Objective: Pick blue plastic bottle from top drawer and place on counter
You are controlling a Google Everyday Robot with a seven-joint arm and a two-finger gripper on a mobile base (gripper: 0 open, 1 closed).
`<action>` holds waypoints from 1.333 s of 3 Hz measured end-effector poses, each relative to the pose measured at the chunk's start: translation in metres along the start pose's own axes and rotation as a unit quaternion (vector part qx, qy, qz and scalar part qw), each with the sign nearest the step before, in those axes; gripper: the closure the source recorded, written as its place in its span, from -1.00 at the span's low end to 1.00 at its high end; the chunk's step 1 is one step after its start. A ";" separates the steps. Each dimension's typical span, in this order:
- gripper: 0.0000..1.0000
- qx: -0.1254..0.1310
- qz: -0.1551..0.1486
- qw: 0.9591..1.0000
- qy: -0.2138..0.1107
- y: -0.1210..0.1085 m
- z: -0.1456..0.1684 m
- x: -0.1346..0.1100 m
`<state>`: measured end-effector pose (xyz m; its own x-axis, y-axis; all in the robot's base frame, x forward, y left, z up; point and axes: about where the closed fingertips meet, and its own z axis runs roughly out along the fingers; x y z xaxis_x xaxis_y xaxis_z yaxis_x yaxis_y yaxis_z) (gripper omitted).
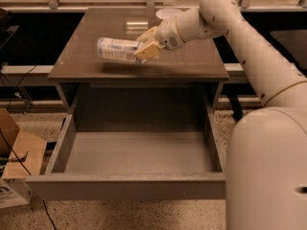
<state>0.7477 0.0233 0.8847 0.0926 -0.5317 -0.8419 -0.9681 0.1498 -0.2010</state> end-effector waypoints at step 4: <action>-1.00 -0.018 0.012 1.000 -0.005 -0.009 0.028 0.016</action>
Offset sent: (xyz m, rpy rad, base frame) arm 0.0138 0.0125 -0.0226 0.0103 0.0340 0.0195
